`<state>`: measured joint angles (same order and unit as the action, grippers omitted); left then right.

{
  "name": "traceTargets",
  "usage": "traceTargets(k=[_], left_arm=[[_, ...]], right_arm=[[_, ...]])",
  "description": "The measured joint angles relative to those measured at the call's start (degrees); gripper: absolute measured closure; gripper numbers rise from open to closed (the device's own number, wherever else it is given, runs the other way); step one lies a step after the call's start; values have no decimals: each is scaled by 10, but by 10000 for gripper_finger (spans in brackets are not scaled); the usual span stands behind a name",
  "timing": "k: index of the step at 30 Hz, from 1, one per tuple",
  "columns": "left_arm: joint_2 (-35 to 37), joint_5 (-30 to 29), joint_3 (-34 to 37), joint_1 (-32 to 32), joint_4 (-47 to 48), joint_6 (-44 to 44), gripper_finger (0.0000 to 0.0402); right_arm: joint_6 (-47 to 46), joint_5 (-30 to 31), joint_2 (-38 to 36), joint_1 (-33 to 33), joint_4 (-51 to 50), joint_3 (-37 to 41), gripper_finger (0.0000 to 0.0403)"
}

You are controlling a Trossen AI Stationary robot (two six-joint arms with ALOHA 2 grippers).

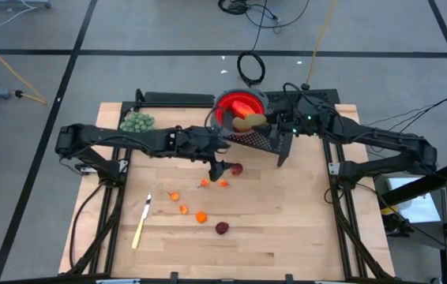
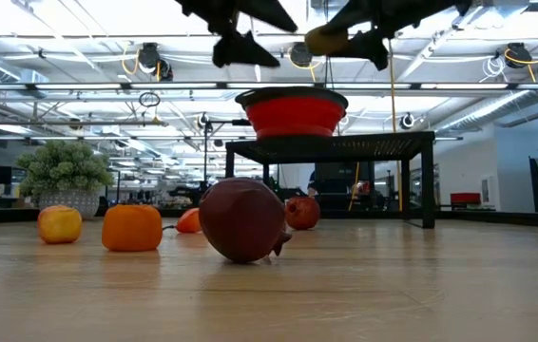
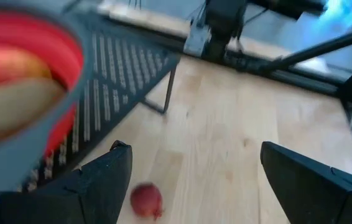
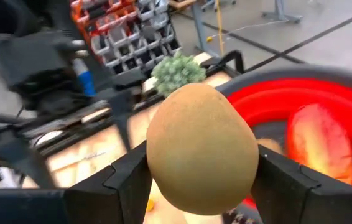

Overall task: Pick & Place Fruit
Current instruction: Put the kiwi into the red strainer bowl on the shelf

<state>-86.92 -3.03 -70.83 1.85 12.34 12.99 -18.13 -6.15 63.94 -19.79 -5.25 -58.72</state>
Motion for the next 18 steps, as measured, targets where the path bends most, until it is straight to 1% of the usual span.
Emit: traceTargets(k=[14, 18], left_arm=[[83, 0, -1, 0, 84, -26, 48], [100, -15, -1, 0, 108, -26, 48]], right_arm=[[28, 0, 71, -44, 157, 0, 181], [30, 0, 94, -54, 194, 0, 181]])
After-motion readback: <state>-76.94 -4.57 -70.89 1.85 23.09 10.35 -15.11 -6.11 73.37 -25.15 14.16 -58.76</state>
